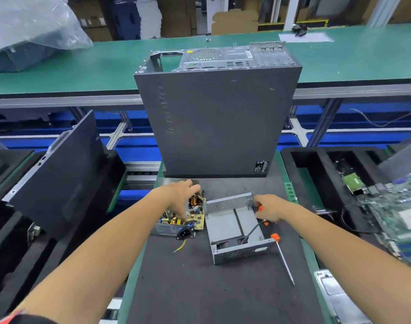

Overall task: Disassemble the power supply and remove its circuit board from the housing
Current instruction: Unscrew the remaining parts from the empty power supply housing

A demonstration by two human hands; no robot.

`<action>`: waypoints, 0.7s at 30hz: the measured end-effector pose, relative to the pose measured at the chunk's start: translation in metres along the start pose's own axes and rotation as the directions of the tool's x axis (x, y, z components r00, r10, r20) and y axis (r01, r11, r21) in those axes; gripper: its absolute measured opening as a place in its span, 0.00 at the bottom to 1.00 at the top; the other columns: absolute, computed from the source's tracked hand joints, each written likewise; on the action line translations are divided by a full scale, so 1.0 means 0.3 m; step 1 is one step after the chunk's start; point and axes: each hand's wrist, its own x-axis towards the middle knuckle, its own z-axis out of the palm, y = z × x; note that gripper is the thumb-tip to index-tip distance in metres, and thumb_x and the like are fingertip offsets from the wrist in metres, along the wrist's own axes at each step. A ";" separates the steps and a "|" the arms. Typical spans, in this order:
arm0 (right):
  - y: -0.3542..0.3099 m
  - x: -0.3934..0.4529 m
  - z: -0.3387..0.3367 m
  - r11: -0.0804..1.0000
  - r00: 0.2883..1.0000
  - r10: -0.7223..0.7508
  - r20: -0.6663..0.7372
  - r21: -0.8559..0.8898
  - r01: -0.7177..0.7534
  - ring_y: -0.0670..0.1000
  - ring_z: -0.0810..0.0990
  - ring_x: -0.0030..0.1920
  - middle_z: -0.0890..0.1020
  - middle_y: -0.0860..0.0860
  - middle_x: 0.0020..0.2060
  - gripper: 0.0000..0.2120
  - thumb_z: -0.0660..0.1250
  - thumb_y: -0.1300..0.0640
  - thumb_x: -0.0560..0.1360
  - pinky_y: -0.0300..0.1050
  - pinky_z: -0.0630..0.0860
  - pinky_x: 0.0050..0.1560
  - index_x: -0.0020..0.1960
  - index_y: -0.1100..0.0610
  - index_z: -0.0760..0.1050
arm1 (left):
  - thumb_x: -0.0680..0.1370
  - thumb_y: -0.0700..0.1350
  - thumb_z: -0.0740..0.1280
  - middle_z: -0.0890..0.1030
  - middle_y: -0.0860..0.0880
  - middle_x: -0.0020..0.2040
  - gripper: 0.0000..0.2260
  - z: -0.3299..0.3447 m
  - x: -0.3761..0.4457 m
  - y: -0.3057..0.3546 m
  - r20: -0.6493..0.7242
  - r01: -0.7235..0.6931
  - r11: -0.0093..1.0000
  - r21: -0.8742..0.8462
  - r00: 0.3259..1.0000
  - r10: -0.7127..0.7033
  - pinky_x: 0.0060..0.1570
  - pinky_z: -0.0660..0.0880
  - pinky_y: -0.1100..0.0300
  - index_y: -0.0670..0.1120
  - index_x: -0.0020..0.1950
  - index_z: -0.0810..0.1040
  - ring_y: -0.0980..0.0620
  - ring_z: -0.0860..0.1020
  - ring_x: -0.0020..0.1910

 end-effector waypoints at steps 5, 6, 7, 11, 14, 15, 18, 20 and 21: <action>0.003 -0.010 -0.008 1.000 1.000 0.004 0.008 -0.012 -0.004 0.61 0.79 0.52 0.76 0.59 0.58 0.16 0.62 0.58 0.76 0.53 0.79 0.51 0.62 0.59 0.70 | 0.73 0.47 0.70 0.69 0.49 0.62 0.23 -0.069 -0.078 0.103 -0.337 -0.199 0.973 -0.117 0.930 0.150 0.60 0.70 0.51 0.48 0.66 0.69 0.49 0.71 0.59; -0.003 -0.011 -0.019 1.000 1.000 0.000 -0.002 -0.030 0.000 0.61 0.79 0.53 0.75 0.60 0.58 0.16 0.62 0.59 0.76 0.53 0.78 0.52 0.63 0.60 0.70 | 0.74 0.45 0.68 0.73 0.51 0.57 0.16 -0.088 -0.090 0.157 -0.416 -0.294 0.937 -0.189 0.888 0.195 0.54 0.72 0.53 0.48 0.61 0.72 0.51 0.74 0.52; -0.010 -0.011 -0.033 0.999 1.000 -0.009 -0.029 -0.048 0.007 0.61 0.79 0.54 0.76 0.60 0.58 0.15 0.61 0.59 0.77 0.52 0.78 0.53 0.62 0.61 0.71 | 0.75 0.44 0.67 0.76 0.52 0.51 0.11 -0.104 -0.096 0.220 -0.432 -0.363 0.902 -0.232 0.870 0.239 0.49 0.73 0.55 0.48 0.56 0.75 0.53 0.75 0.46; -0.054 -0.036 -0.112 0.994 0.988 -0.064 -0.143 -0.096 0.050 0.61 0.79 0.53 0.81 0.60 0.51 0.08 0.61 0.60 0.77 0.49 0.77 0.50 0.50 0.64 0.75 | 0.76 0.48 0.66 0.79 0.51 0.53 0.12 -0.070 -0.057 0.431 -0.035 -0.295 0.927 -0.232 0.955 0.295 0.45 0.68 0.61 0.46 0.58 0.76 0.53 0.74 0.46; -0.084 -0.076 -0.133 0.986 0.978 -0.095 -0.187 -0.156 0.066 0.60 0.78 0.47 0.79 0.58 0.48 0.09 0.63 0.56 0.76 0.47 0.72 0.40 0.49 0.62 0.71 | 0.79 0.49 0.63 0.78 0.47 0.61 0.14 -0.026 -0.029 0.461 0.147 -0.204 0.955 -0.214 0.960 0.238 0.55 0.71 0.57 0.44 0.62 0.76 0.47 0.75 0.57; -0.085 -0.099 -0.131 0.980 0.970 -0.085 -0.226 -0.192 0.041 0.59 0.77 0.46 0.78 0.57 0.49 0.11 0.64 0.54 0.76 0.47 0.70 0.39 0.53 0.61 0.69 | 0.79 0.48 0.62 0.77 0.47 0.62 0.15 -0.017 -0.026 0.467 0.181 -0.196 0.951 -0.239 0.953 0.242 0.56 0.71 0.57 0.44 0.63 0.75 0.47 0.75 0.58; -0.092 -0.141 -0.134 0.982 0.940 -0.105 -0.324 -0.181 0.047 0.56 0.72 0.39 0.74 0.54 0.38 0.07 0.64 0.57 0.74 0.46 0.68 0.37 0.45 0.59 0.68 | 0.80 0.47 0.60 0.78 0.46 0.59 0.13 -0.006 -0.022 0.461 0.225 -0.170 0.936 -0.310 0.943 0.246 0.48 0.68 0.59 0.42 0.60 0.75 0.50 0.74 0.50; -0.097 -0.167 -0.143 0.983 0.959 -0.169 -0.228 -0.103 0.149 0.55 0.68 0.32 0.69 0.54 0.28 0.12 0.63 0.60 0.72 0.43 0.65 0.32 0.32 0.58 0.65 | 0.80 0.46 0.61 0.79 0.47 0.56 0.11 -0.010 -0.021 0.460 0.224 -0.159 0.930 -0.332 0.944 0.241 0.44 0.65 0.61 0.42 0.58 0.75 0.52 0.72 0.46; -0.101 -0.185 -0.147 0.975 0.963 -0.215 -0.161 -0.084 0.204 0.55 0.66 0.30 0.67 0.54 0.26 0.14 0.63 0.60 0.72 0.43 0.63 0.31 0.30 0.57 0.64 | 0.80 0.46 0.62 0.79 0.47 0.54 0.10 -0.009 -0.019 0.461 0.220 -0.148 0.929 -0.340 0.948 0.231 0.42 0.65 0.61 0.42 0.57 0.75 0.52 0.72 0.45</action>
